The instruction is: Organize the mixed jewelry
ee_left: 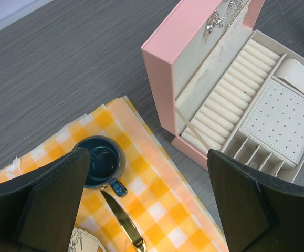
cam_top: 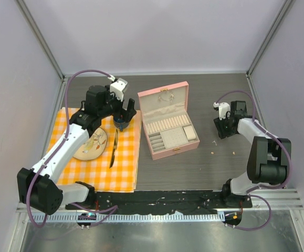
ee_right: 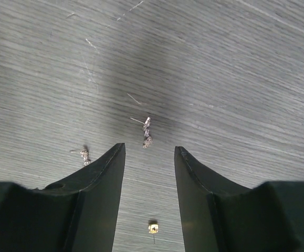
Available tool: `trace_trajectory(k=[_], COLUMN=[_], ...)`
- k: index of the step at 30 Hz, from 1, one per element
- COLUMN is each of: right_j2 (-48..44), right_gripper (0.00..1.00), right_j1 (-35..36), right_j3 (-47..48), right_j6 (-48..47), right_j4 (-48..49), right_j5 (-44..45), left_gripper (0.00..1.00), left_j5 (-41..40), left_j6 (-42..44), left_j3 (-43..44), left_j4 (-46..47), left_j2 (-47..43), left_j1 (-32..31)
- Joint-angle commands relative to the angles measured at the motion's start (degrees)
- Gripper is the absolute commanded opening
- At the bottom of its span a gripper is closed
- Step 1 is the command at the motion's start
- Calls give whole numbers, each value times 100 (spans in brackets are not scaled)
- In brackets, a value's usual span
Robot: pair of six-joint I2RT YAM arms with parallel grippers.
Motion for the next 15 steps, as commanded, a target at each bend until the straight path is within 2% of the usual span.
trace_trajectory(k=[1,15], right_j2=[198,444], right_gripper=[47,41], right_j1=[-84,-189], right_j3=[317,396], right_j6=[-111,-260], right_j4=[173,173], right_j5=[-233,-408], left_gripper=[100,100], left_j5=[-43,-70], left_j6=[71,115], left_j3=[45,54], left_j4=[117,117], left_j2=[-51,-25], left_j1=[23,14])
